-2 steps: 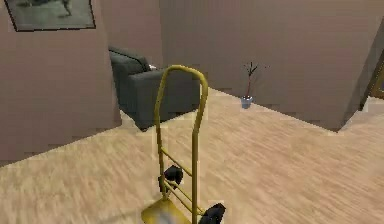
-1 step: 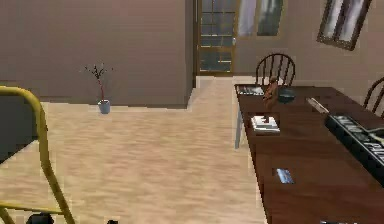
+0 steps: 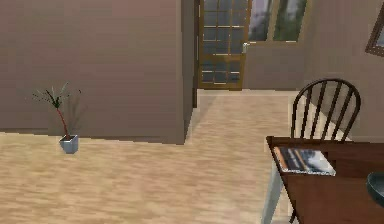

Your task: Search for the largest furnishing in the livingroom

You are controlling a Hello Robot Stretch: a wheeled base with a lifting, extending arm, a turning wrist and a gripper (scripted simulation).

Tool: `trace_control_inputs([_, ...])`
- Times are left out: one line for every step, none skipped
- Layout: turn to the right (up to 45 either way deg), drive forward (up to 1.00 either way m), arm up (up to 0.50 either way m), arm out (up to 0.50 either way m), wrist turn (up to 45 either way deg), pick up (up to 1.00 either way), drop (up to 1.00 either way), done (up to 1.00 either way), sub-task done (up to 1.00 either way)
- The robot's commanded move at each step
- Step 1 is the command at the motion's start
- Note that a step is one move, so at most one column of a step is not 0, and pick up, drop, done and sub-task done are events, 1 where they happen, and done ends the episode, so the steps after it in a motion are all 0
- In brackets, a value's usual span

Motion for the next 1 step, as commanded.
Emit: trace_control_inputs([9.0, 0.0, 0.0, 0.0, 0.0, 0.0, 0.0, 0.0, 0.0])
